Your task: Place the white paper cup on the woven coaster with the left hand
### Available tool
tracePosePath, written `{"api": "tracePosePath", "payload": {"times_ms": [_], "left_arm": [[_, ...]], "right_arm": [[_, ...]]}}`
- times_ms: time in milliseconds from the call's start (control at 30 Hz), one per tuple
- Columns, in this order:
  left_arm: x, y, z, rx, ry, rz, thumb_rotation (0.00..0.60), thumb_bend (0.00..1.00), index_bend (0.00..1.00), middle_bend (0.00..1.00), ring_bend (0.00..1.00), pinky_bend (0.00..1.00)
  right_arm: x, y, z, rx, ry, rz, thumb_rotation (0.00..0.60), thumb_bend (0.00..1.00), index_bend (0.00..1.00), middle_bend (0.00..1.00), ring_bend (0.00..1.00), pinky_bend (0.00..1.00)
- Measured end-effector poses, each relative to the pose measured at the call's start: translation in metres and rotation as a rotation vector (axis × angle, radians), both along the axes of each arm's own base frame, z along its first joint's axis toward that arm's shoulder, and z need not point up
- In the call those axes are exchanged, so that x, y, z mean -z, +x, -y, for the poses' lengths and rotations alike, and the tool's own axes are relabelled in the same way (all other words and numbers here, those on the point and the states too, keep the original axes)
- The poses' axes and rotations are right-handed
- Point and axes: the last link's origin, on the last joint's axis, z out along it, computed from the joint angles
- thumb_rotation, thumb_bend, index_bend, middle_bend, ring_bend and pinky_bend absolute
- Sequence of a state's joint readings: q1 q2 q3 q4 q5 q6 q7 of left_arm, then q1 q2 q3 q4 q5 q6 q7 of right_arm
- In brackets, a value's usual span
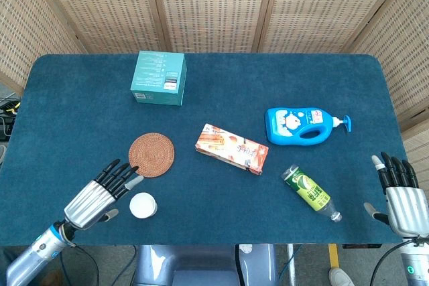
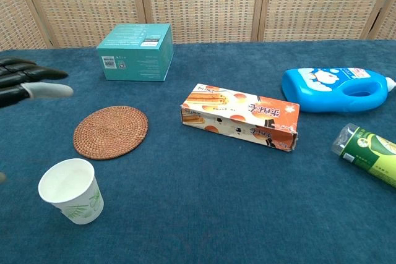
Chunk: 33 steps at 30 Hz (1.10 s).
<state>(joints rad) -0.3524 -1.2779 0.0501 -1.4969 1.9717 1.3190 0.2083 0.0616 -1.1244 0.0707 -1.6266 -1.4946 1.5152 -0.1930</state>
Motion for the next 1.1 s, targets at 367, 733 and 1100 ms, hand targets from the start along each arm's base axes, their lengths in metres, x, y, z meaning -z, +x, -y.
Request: {"api": "tracePosePath", "payload": {"times_ms": [367, 733, 1100], "left_arm": [[0.039, 0.009, -0.016, 0.056, -0.162, -0.071, 0.600, 0.00, 0.00, 0.00, 0.00, 0.04], [0.061, 0.013, -0.018, 0.065, -0.211, -0.080, 0.600, 0.00, 0.28, 0.49, 0.52, 0.49], [0.052, 0.014, -0.027, 0.041, -0.165, -0.043, 0.600, 0.00, 0.32, 0.53, 0.58, 0.54]], "right_arm": [[-0.001, -0.004, 0.001, 0.020, -0.012, -0.005, 0.600, 0.00, 0.01, 0.00, 0.00, 0.00], [-0.003, -0.006, 0.002, 0.027, -0.017, 0.003, 0.600, 0.00, 0.01, 0.00, 0.00, 0.00], [-0.004, -0.008, 0.003, 0.033, -0.020, 0.006, 0.600, 0.00, 0.02, 0.00, 0.00, 0.00]]}}
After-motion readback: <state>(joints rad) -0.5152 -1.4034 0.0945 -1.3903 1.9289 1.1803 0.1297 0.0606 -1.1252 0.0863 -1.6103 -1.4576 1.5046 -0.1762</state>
